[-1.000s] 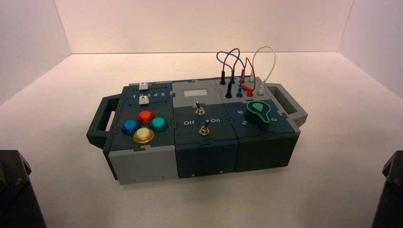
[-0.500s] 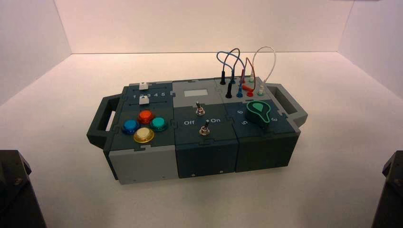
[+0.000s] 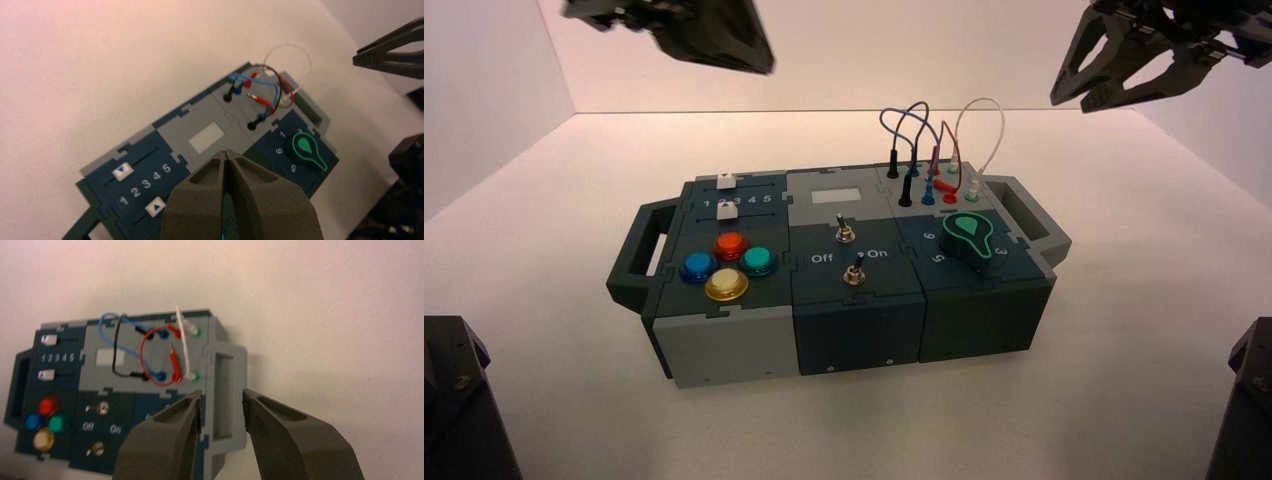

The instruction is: Pull the white wire.

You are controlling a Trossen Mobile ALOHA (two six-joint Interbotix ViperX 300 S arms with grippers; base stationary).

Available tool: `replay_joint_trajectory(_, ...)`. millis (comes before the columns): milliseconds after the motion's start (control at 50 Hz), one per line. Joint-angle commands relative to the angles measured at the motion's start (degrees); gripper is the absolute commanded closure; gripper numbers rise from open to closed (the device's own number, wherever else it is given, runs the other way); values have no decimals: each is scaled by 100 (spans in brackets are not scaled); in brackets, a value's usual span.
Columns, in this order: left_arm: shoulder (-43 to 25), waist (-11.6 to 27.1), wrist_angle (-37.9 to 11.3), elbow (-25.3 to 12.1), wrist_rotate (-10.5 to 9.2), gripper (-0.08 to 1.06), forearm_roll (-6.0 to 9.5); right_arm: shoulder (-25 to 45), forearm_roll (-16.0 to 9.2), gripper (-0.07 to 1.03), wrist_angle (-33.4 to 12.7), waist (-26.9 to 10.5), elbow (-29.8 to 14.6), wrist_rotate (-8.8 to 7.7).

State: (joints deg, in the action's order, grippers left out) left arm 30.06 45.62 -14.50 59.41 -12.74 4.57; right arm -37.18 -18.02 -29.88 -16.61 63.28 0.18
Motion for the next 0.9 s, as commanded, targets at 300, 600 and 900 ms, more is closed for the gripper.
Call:
replay_joint_trajectory(300, -905, 431, 105, -686, -35, 101, 18, 1020, -290, 52, 185, -650, -483, -18)
replay_joint_trajectory(600, -896, 431, 114, -659, -35, 101, 9, 1890, -378, 52, 281, -870, -729, -18)
replay_joint_trajectory(900, -896, 431, 132, -650, -44, 101, 9, 2145, -413, 55, 457, -870, -791, -18)
